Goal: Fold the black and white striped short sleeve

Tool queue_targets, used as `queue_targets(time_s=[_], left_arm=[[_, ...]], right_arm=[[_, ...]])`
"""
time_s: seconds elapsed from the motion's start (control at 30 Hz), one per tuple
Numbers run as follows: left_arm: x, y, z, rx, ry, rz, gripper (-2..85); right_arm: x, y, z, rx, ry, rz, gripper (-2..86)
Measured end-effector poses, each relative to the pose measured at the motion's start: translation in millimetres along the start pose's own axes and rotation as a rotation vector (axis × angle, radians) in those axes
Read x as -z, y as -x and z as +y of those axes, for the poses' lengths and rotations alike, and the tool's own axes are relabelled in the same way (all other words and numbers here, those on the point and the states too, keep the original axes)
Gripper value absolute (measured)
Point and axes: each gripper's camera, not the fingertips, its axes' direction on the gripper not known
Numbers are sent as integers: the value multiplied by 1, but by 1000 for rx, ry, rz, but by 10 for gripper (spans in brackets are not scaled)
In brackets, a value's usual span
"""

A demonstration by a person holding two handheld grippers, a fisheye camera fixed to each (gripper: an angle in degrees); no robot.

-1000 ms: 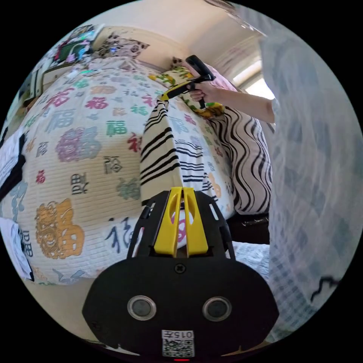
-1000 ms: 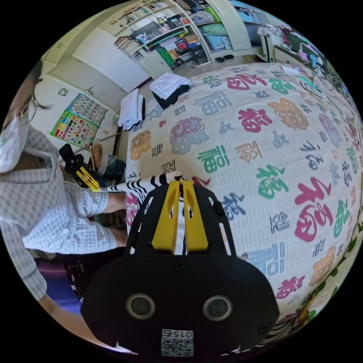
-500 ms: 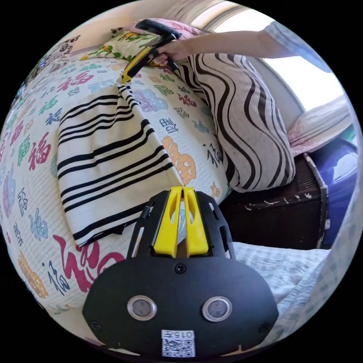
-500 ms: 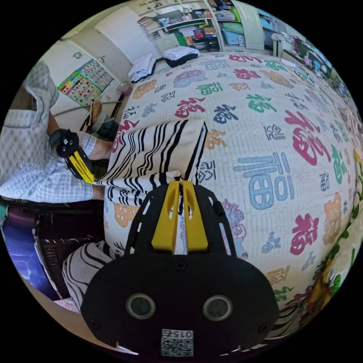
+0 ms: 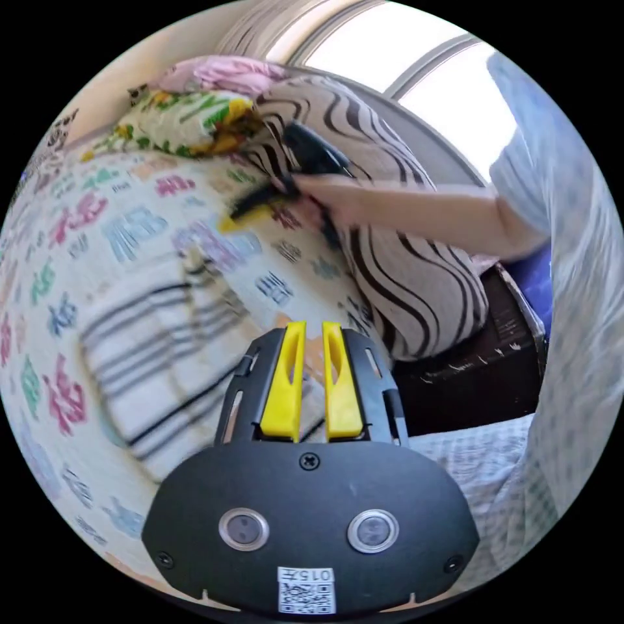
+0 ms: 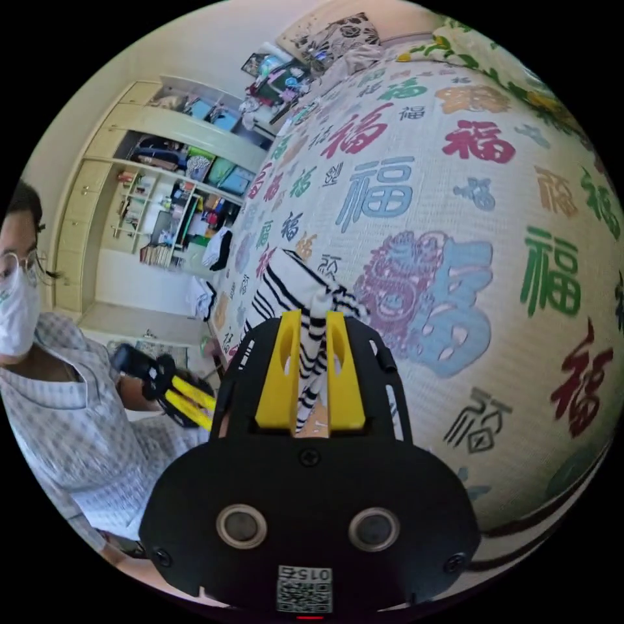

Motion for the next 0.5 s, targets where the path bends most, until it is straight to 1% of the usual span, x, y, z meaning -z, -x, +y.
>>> queue_targets(time_s=[0.03, 0.1, 0.17, 0.2, 0.23, 0.27, 0.37, 0.43, 0.5], left_arm=[[10, 29, -22, -28, -21, -46, 74], [12, 74, -55, -46, -10, -79, 86], [-2, 109, -89, -95, 68, -86, 89], [-14, 126, -108, -128, 131, -90, 87], [-25, 139, -125, -162, 159, -90, 83], [-31, 143, -131, -182, 167, -82, 81], [-72, 159, -160, -245, 280, -4, 74], [-111, 166, -174, -279, 388, 50, 45], [-131, 171, -181, -284, 426, 99, 11]], right_arm=[[-5, 7, 20, -12, 1, 25, 76], [-19, 18, 49, -31, 34, 94, 85], [-33, 29, 78, -66, 62, 150, 95], [-42, 33, 96, -109, 70, 171, 100], [-51, 35, 113, -151, 77, 181, 100], [-56, 35, 121, -172, 81, 190, 100], [-74, 34, 154, -255, 80, 217, 85], [-90, 27, 172, -312, 89, 232, 65], [-95, 20, 181, -374, 63, 240, 38]])
